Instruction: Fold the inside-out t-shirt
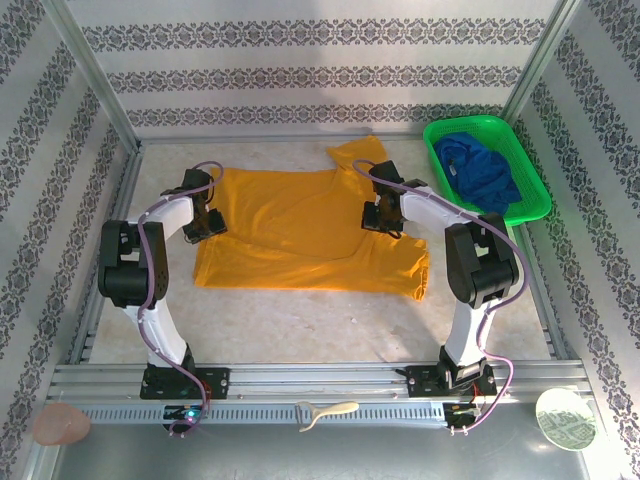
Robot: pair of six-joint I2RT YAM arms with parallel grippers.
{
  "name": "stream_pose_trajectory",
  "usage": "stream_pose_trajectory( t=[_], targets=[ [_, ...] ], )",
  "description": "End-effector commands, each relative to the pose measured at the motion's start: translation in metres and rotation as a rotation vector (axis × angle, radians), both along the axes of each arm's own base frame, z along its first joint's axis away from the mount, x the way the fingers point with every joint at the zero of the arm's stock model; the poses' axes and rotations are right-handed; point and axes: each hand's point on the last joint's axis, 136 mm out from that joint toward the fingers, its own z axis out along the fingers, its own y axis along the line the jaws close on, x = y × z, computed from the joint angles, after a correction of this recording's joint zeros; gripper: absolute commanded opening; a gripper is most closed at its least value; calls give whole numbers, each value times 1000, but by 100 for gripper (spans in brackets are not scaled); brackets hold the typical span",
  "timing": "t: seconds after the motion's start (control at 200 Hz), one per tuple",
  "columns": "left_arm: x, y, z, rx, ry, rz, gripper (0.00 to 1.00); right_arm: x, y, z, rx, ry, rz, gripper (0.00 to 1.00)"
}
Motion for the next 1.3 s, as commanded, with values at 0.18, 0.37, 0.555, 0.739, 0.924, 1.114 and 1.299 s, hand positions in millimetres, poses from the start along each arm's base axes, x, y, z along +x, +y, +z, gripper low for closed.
stream_pose_trajectory(
  t=[0.18,0.37,0.555,0.739,0.924,1.114,1.299],
  targets=[
    [-5,-2,-9,7,48,-35,38,3,6,14,13,-35,-5,0],
    [-5,-2,-9,10,43,-33,11,3,6,14,13,-35,-5,0],
    [-8,3,7,35,3,-20,0,3,5,22,15,-53,-7,0],
    [-13,8,36,55,-70,11,0,4,6,42,32,-98,-13,0],
    [-18,15,51,77,-96,33,0,11,13,54,46,-119,-7,0],
    [-24,28,46,91,-70,65,0,19,18,49,44,-107,-7,0],
    [-27,42,47,116,-92,132,0,25,17,43,27,-101,-17,0]
  ],
)
